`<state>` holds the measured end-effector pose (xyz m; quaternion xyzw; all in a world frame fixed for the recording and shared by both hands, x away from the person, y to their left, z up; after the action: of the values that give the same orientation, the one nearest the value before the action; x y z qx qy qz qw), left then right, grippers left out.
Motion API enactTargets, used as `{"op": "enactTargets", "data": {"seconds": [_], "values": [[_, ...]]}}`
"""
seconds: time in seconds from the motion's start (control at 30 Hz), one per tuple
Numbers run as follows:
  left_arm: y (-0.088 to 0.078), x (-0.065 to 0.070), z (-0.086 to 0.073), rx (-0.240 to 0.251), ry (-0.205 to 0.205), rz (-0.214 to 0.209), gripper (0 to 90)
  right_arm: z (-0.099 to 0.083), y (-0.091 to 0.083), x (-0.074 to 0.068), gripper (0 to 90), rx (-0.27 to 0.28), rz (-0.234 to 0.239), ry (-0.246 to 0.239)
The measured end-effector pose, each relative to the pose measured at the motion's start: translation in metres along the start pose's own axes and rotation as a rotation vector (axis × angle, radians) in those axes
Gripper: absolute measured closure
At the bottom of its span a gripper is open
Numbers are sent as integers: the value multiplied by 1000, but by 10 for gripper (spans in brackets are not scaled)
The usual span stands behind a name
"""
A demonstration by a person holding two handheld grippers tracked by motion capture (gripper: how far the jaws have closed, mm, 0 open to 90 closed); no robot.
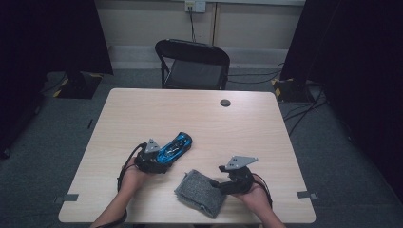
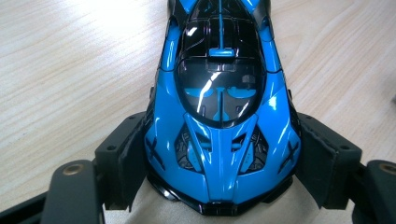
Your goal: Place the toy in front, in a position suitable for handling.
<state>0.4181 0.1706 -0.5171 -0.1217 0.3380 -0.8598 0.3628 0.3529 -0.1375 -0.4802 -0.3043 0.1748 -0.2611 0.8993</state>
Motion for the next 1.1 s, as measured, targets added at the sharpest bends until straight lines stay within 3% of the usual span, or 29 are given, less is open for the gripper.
{"op": "enactTargets", "data": {"seconds": [0.2,0.33,0.43,0.6,0.73,1.03,1.1], "values": [[0,0,0,-1,0,0,253,3,13,-24,411,-10,93,-33],[0,0,0,0,0,0,253,1,22,-30,418,-27,108,-20],[0,0,0,0,0,0,253,-6,35,-34,434,-83,77,-29],[0,0,0,0,0,0,252,-10,39,-44,453,-69,-10,-94],[0,0,0,0,-1,0,251,-10,40,-48,462,-81,-39,-98],[0,0,0,0,-1,0,251,-5,40,-48,724,-115,-34,-91],[0,0,0,0,-1,0,251,-5,40,-47,731,-119,-32,-88]]}}
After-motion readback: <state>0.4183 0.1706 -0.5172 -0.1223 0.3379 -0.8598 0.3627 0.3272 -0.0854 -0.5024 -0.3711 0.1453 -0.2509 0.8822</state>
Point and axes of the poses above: each handheld gripper's, and its own axes: y roughly forward along the jaws, z roughly out of its top, x roughly to its right, the point moved 2 cm from there along y, roughly forward along the jaws, and after that the axes turned 4 degrees about y, right-handed, at the moved point
